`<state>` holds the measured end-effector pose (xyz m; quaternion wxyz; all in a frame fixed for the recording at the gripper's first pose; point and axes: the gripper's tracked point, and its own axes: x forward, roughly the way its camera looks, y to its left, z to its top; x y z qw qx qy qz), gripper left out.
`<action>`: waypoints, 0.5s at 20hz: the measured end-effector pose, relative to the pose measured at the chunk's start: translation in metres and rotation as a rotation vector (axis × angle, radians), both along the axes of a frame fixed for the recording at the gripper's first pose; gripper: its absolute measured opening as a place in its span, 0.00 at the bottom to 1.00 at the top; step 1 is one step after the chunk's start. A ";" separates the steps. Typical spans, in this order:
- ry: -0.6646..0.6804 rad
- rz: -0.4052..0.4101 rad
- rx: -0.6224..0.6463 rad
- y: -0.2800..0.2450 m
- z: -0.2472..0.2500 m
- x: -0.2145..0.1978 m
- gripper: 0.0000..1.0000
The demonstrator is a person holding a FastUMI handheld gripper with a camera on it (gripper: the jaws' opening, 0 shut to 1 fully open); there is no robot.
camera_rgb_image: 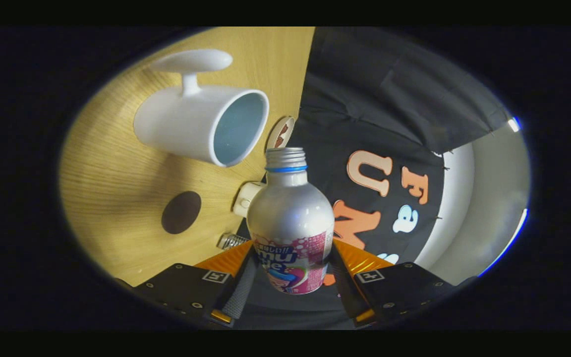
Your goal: Take the bottle from table, then pour the juice into the cup, finally place the bottle on the coaster
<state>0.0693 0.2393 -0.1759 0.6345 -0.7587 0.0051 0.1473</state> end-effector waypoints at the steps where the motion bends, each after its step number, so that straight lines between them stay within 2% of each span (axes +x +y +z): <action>1: 0.033 -0.009 0.048 0.000 -0.003 -0.002 0.77; 5: 0.139 -0.079 0.295 0.001 -0.007 -0.002 0.77; 10: 0.214 -0.138 0.604 0.007 0.012 0.010 0.77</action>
